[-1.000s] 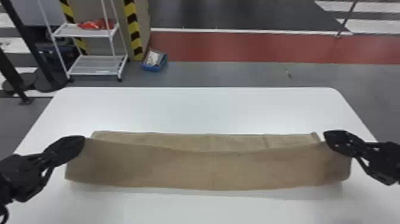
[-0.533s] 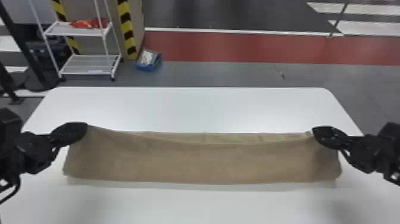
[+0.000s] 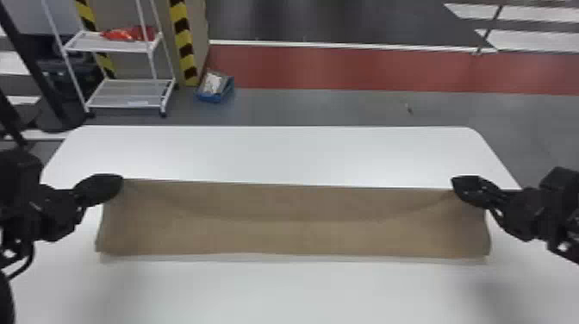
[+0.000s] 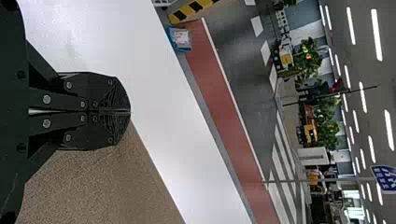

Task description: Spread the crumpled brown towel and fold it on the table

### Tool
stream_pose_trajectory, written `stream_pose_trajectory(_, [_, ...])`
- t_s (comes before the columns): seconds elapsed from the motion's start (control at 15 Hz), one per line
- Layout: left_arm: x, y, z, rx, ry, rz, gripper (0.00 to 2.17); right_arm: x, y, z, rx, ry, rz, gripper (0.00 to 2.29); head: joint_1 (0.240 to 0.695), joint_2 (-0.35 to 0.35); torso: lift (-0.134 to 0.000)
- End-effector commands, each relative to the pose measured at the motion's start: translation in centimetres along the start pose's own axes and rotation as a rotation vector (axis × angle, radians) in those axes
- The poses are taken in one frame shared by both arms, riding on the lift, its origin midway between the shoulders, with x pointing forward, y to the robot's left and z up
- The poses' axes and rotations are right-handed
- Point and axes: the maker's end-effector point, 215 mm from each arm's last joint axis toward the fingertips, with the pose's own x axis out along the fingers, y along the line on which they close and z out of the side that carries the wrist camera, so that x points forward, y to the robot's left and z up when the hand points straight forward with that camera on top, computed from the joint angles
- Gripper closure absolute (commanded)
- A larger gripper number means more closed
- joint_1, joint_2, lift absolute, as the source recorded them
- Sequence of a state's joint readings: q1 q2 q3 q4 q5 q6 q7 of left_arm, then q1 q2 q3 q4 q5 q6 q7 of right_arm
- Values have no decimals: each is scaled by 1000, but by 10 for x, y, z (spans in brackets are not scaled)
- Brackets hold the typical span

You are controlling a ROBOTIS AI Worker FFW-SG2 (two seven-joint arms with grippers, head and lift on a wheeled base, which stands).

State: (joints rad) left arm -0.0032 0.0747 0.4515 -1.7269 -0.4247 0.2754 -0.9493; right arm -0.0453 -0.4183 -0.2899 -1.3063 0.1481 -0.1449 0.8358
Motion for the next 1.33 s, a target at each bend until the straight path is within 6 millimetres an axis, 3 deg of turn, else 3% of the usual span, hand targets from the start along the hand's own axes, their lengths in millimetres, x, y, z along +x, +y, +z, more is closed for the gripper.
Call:
stream_pose_trajectory(0.0, [10,-6,-5,7,20,-11,1409,7,6,2,1,1,14,1477,695,-41,-124])
stream_pose_trajectory(0.67, [27,-8,-7,26,43,-10,1409,30,5,-12,8,71,-1,1477,695,-43,-124])
stream_pose_trajectory(1.0, [33,-10,-8,22,46,-17,1409,47,7,-9,19,67,-10,1477,695,-38,-124])
stream_pose_trajectory(1.27, [30,-4,-8,27,46,-7,1409,47,3,1,45,26,-25,1477,695,-34,-124])
